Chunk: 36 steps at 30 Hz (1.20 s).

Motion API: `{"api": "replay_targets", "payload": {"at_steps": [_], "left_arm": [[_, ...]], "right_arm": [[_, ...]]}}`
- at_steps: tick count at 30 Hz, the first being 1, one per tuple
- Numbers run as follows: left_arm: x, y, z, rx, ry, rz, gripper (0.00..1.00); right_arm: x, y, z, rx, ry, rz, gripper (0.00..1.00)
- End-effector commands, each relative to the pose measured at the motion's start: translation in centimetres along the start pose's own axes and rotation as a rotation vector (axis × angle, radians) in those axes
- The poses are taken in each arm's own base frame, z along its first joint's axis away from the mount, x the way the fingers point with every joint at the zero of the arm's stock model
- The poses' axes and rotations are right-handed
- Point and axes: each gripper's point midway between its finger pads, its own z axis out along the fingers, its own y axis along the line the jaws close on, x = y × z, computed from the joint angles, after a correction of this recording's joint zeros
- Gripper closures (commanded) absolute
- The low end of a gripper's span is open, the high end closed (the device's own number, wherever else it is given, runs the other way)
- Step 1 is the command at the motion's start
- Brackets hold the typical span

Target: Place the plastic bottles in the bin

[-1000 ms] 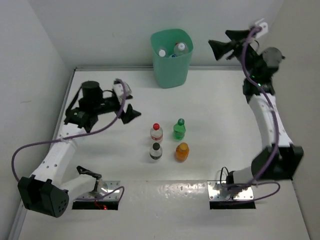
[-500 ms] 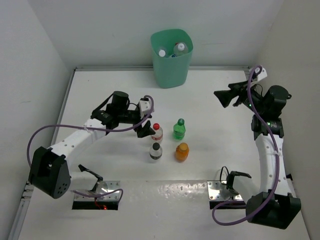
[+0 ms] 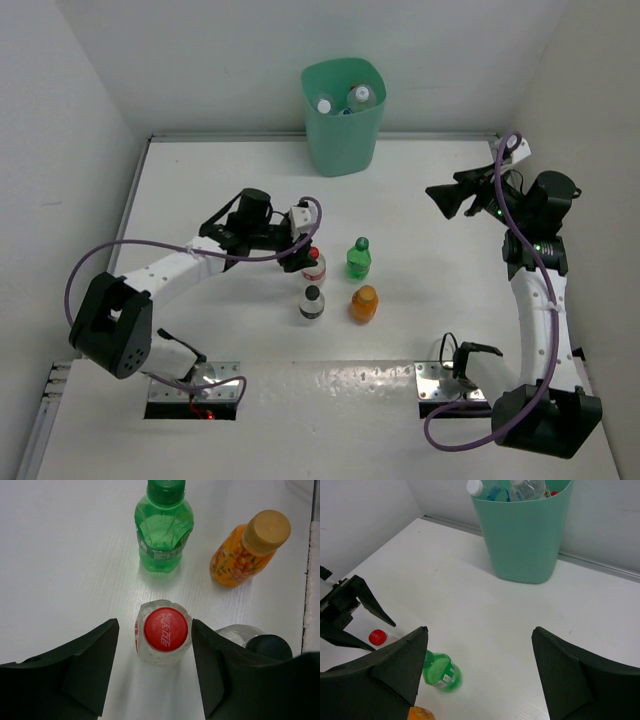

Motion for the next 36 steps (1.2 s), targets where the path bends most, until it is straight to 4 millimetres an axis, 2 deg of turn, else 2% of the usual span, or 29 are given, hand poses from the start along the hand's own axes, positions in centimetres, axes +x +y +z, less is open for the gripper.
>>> {"api": "replay_targets", "payload": {"at_steps": [1,6,7,11,14,15,18,19,20,21,22,23,24,25,26,28,30,31,32,33,34,35,36], "left_arm": [[-0.2,0.4,0.8,-0.007,-0.025,0.019,0.35],[-0.2,0.3,1.2,0.013,-0.026,0.014,0.46],[-0.6,0.5,1.1,0.009,-0.033,0.011,0.51],[-1.7,0.6,0.9,0.015,-0.043,0.018,0.59],[-5.0,0.3,0.0,0.014,-0.089,0.03,0.67],[-7.6,0.6,-0.7,0.008,-0.13,0.047,0.69],[-12.7,2.0,-3.1,-0.047,-0.218,0.061,0.79],[-16.5,3.5,-4.8,-0.121,-0.273,0.102,0.84],[-18.8,4.4,-5.8,-0.175,-0.31,0.116,0.94],[-20.3,5.6,-6.1,-0.222,-0.335,0.071,0.97],[-21.7,7.3,-6.9,-0.306,-0.35,0.059,0.97],[-25.9,8.2,-8.8,-0.365,-0.425,0.102,0.98],[-27.5,9.2,-9.6,-0.414,-0.452,0.116,0.98],[-29.7,11.2,-10.6,-0.508,-0.489,0.112,0.98],[-31.2,12.1,-11.4,-0.551,-0.528,0.13,0.98],[-32.9,14.4,-12.6,-0.652,-0.568,0.193,1.0],[-34.7,17.7,-13.2,-0.762,-0.62,0.21,1.0],[-34.9,19.2,-13.4,-0.793,-0.636,0.205,1.0],[-36.5,20.0,-14.2,-0.811,-0.684,0.221,1.0],[-35.6,22.6,-12.6,-0.831,-0.688,0.205,1.0],[-35.6,24.0,-12.4,-0.847,-0.697,0.211,1.0],[-37.3,24.6,-13.2,-0.877,-0.743,0.248,1.0],[-36.1,27.0,-11.0,-0.892,-0.74,0.239,1.0]], "right_arm": [[-1.5,0.5,-0.1,-0.024,-0.027,-0.043,0.17],[-1.5,0.2,0.2,-0.025,-0.024,-0.039,0.17],[-1.5,0.1,0.2,-0.023,-0.024,-0.038,0.17],[-1.1,-0.2,0.4,-0.022,-0.022,-0.04,0.17],[-1.2,-0.3,0.6,-0.023,-0.024,-0.038,0.17],[-1.1,-0.4,0.6,-0.023,-0.024,-0.038,0.17],[-0.9,-0.4,0.7,-0.026,-0.023,-0.037,0.17],[-0.8,-0.5,0.8,-0.025,-0.025,-0.034,0.17],[-0.8,-0.5,0.8,-0.025,-0.026,-0.032,0.17],[-0.5,-0.6,0.9,-0.025,-0.022,-0.025,0.17],[-0.5,-0.7,1.0,-0.024,-0.026,-0.022,0.17],[-0.5,-0.6,1.1,-0.025,-0.027,-0.02,0.17],[-0.5,-0.6,1.1,-0.028,-0.025,-0.017,0.17],[-0.2,-0.8,1.3,-0.026,-0.019,-0.01,0.17],[-0.2,-0.7,1.4,-0.029,-0.019,-0.011,0.17],[-0.2,-0.9,1.3,-0.023,-0.018,-0.013,0.17],[0.2,-1.0,1.5,-0.022,-0.012,-0.01,0.17],[0.3,-1.1,1.5,-0.021,-0.009,-0.008,0.17],[0.5,-1.2,1.6,-0.02,-0.004,-0.007,0.17],[0.5,-1.3,1.6,-0.02,-0.003,-0.009,0.17],[0.6,-1.3,1.6,-0.021,0.0,-0.006,0.17],[0.7,-1.3,1.6,-0.021,0.002,-0.003,0.17],[0.6,-1.3,1.6,-0.023,0.002,-0.011,0.17]]}}
